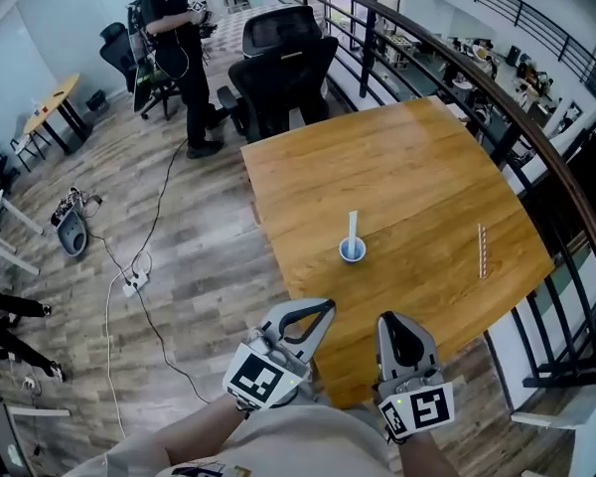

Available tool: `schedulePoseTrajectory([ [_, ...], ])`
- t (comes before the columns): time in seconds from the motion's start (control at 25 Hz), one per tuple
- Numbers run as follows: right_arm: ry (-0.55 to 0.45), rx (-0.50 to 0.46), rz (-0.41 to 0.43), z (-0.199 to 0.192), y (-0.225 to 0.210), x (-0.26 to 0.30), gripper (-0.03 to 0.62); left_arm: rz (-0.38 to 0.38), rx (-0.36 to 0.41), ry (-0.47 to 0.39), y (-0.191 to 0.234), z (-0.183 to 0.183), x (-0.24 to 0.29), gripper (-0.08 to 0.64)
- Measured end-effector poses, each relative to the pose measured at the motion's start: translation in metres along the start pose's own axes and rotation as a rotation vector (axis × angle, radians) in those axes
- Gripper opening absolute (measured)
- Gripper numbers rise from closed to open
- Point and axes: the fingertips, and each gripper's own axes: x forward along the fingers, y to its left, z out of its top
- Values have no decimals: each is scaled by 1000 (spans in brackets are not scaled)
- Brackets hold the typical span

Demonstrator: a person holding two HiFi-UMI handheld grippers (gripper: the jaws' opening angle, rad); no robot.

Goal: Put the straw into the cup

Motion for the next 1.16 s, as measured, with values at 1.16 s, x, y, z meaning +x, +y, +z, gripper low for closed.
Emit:
schedulePoseTrajectory([
  [1.16, -62, -19, 2, 27, -9, 0, 29, 21, 30, 20, 10, 8, -10, 14],
])
